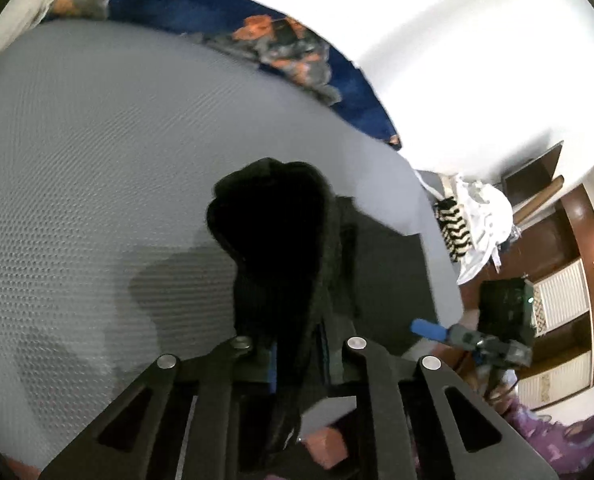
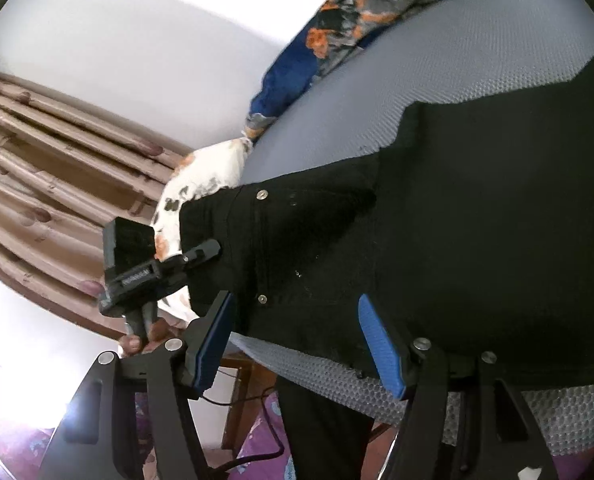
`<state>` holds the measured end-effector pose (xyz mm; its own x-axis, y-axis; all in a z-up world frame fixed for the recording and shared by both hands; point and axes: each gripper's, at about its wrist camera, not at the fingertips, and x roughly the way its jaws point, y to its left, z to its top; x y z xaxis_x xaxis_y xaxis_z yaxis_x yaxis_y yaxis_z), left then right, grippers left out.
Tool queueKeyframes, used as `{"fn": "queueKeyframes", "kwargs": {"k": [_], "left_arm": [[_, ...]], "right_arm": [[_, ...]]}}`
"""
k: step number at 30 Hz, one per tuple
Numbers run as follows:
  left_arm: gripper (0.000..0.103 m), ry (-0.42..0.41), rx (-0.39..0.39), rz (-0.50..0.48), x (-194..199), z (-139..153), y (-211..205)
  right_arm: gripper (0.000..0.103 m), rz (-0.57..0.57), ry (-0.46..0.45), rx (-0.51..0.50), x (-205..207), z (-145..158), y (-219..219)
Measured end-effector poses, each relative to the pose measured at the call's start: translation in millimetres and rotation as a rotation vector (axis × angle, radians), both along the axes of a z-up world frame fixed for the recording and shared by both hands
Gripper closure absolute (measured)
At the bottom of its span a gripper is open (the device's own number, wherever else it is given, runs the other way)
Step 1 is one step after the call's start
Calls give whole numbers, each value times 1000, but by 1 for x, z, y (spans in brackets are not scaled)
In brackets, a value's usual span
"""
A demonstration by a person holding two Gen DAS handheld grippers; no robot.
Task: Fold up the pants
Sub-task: 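Fold the jeans over with the left gripper while the right gripper grasps the waistband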
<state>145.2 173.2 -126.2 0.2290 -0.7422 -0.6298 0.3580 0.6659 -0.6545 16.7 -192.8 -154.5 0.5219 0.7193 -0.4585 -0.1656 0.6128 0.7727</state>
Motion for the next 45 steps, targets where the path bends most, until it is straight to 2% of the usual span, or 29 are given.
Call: {"fn": "queueKeyframes", "kwargs": {"k": [4,9,14,16,19,22,25,26,28,29,31,33,34,35,36,37,38,39,42,45], "left_arm": [[88,-9,-33,-21,-9,30,-20],[88,1,-30,-62,-21,54,-75],[88,10,-28,-116,-33,73,-141],[88,30,-36,-147,-32,74,-176],[88,49,-38,-190,-29,70,-226],[88,91,-62,-223,-24,58,-280],[85,66,-19,-266,-25,44,-325],[86,66,-28,-293,-27,37,-339],[83,121,-41,-346,-29,23,-359],[82,136,-56,-348,-29,21,-361],[76,104,-72,-323,-29,25,-357],[55,70,-49,-305,-30,29,-346],[51,53,-27,-277,-30,31,-337],[49,36,-2,-248,-30,32,-329],[49,10,34,-223,-31,33,-319],[49,-13,67,-211,-32,33,-313],[48,-55,144,-183,-35,33,-304],[48,-87,210,-158,-37,32,-300],[48,-153,329,-110,-45,26,-284],[46,-217,467,-45,-53,16,-275]], "right_arm": [[40,33,-46,37,-2,4,-5],[39,127,-95,52,10,11,-4],[31,191,-168,120,4,23,-29],[26,176,-176,149,1,23,-49],[24,129,-180,194,-4,18,-88],[16,57,-190,192,-11,11,-129],[14,-13,-147,186,-17,-7,-168],[14,-26,-128,187,-17,-13,-175],[14,-51,-24,175,-15,-38,-185],[14,-63,-6,186,-17,-48,-187],[14,-77,-10,218,-23,-58,-189],[14,-92,-19,245,-24,-62,-192],[19,-102,-26,254,-25,-62,-192],[45,-111,-32,247,-24,-61,-192],[64,-106,-25,209,-22,-60,-190],[86,-95,9,140,-15,-59,-187],[86,-96,35,96,-11,-59,-187],[86,-95,52,93,-7,-60,-188],[90,-105,56,77,-8,-52,-193],[93,-121,14,34,-14,-38,-197]]}}
